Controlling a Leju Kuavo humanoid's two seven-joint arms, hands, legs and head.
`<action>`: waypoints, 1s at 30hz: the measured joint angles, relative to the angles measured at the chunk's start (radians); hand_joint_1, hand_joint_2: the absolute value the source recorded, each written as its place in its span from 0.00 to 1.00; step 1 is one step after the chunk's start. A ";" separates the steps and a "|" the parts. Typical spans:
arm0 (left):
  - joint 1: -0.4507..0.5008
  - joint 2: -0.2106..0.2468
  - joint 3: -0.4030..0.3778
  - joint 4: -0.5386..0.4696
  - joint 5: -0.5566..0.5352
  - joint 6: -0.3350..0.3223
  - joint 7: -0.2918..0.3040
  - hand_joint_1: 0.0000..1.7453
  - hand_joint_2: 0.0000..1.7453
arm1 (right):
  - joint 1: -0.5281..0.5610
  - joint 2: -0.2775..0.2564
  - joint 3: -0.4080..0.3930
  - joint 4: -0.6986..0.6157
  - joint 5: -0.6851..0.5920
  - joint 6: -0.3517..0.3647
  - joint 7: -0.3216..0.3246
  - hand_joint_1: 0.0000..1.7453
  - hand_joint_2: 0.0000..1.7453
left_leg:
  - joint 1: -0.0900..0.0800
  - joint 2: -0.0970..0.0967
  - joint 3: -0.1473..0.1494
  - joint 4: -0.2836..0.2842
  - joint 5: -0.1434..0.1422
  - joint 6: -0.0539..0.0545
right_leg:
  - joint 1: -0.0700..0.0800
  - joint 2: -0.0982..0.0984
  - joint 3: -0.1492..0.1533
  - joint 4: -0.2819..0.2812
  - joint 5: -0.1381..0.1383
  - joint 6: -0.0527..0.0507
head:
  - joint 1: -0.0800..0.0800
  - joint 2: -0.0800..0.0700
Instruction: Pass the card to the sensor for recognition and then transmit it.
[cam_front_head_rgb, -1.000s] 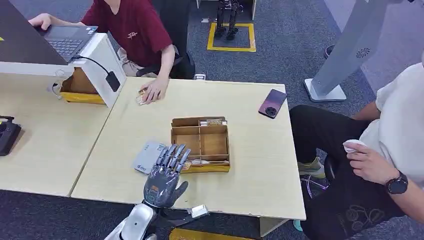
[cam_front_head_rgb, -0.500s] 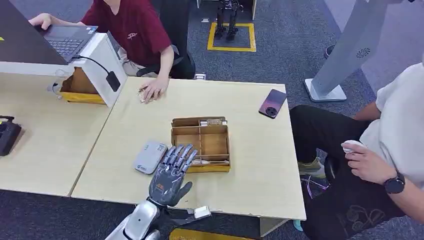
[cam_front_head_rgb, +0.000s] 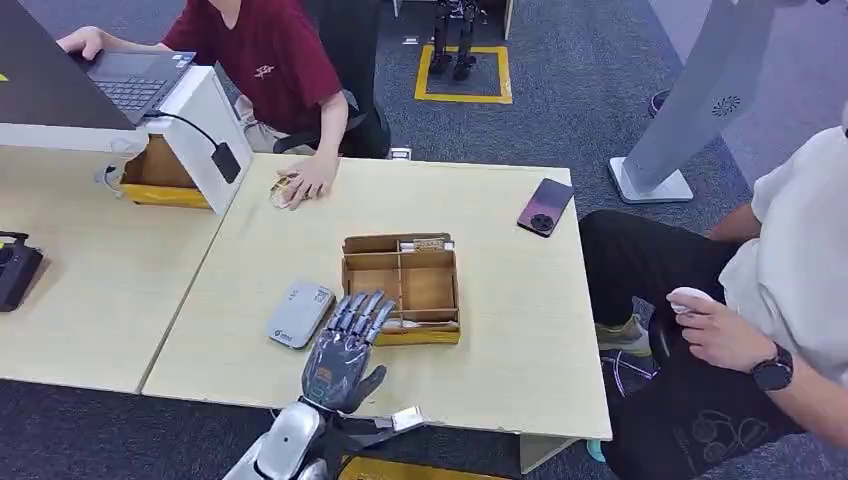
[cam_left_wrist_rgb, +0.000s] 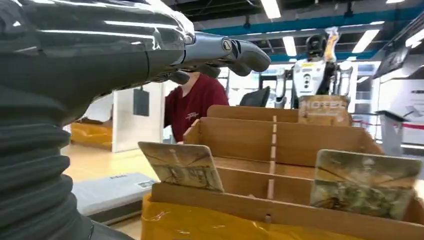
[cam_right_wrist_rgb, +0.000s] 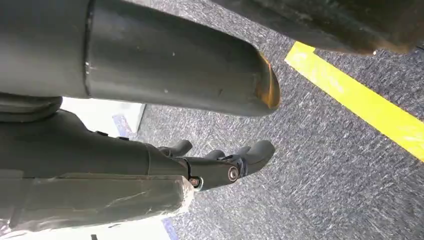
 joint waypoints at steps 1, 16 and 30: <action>-0.003 0.001 0.001 0.004 -0.001 0.000 0.007 0.00 1.00 | 0.000 0.000 0.000 0.000 0.000 0.000 0.000 0.00 0.00 | 0.000 0.000 0.000 0.000 0.000 0.000 | 0.000 0.000 0.000 0.000 0.000 0.000 | 0.000 0.000; -0.010 -0.017 0.041 0.063 0.048 0.000 -0.041 0.00 1.00 | 0.000 0.000 0.000 0.000 0.000 0.000 0.000 0.00 0.00 | 0.000 0.000 0.000 0.000 0.000 0.000 | 0.000 0.000 0.000 0.000 0.000 0.000 | 0.000 0.000; -0.026 -0.043 0.082 0.124 0.105 0.005 -0.099 1.00 1.00 | 0.000 0.000 0.000 0.000 0.000 -0.001 0.000 0.00 0.00 | 0.000 0.000 0.000 0.000 0.000 0.000 | 0.000 0.000 0.000 0.000 0.000 0.000 | 0.000 0.000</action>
